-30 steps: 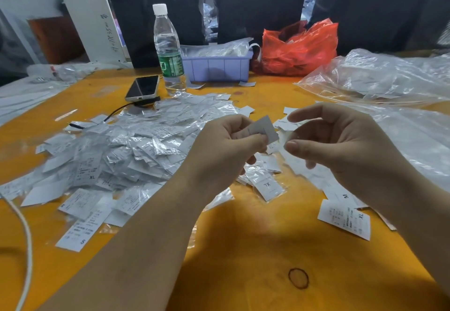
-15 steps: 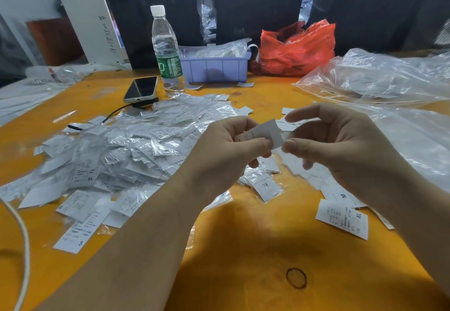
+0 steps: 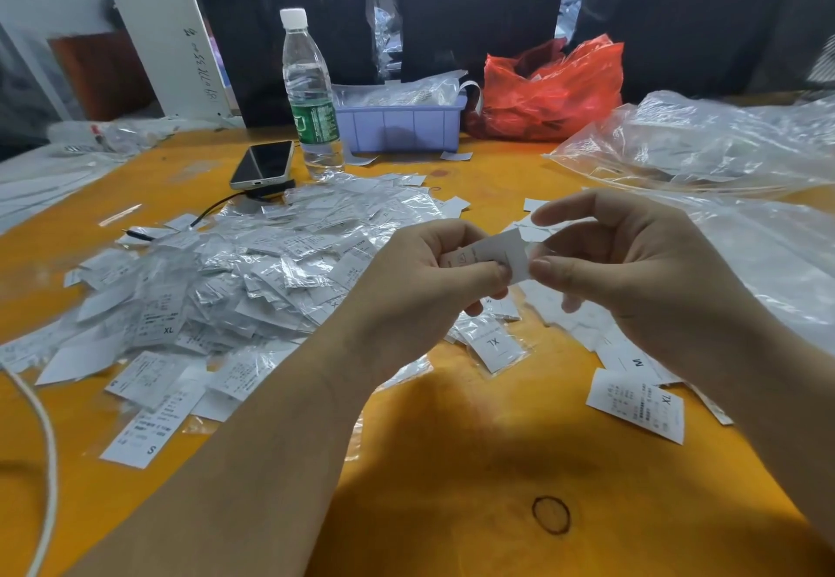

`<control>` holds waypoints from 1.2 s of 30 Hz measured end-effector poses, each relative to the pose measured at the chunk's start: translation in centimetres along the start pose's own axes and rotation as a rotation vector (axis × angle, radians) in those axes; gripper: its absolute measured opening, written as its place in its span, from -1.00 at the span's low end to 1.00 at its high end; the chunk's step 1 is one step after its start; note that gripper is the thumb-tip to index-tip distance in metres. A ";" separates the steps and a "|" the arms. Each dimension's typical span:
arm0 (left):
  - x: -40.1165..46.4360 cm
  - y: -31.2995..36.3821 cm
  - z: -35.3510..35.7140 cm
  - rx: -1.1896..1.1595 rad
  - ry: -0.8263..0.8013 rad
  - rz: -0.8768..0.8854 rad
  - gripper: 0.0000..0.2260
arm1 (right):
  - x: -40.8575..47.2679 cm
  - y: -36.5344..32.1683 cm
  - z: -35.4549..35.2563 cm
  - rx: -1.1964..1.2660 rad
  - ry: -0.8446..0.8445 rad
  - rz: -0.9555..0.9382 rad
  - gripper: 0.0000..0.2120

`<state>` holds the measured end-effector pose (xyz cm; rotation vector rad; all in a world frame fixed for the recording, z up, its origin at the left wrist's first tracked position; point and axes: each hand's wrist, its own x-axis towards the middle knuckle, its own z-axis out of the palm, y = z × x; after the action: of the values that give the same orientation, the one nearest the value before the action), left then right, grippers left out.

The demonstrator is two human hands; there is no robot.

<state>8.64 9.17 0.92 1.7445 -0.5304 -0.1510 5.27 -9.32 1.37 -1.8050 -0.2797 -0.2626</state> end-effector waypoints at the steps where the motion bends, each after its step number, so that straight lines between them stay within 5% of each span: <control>1: 0.0 0.0 0.0 0.008 -0.006 -0.002 -0.94 | 0.0 0.0 0.0 -0.003 0.000 -0.001 -0.70; 18: -0.2 -0.1 0.1 0.157 -0.157 -0.020 -0.90 | -0.1 0.3 -0.1 -0.071 0.000 -0.010 -0.70; 36: 0.1 -0.1 -0.3 0.111 -0.089 -0.058 -0.78 | 0.1 -0.1 -0.7 0.004 -0.088 0.003 -0.59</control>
<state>8.89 9.34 0.91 1.8688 -0.5628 -0.2451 5.35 -9.95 1.69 -1.8159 -0.3387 -0.1807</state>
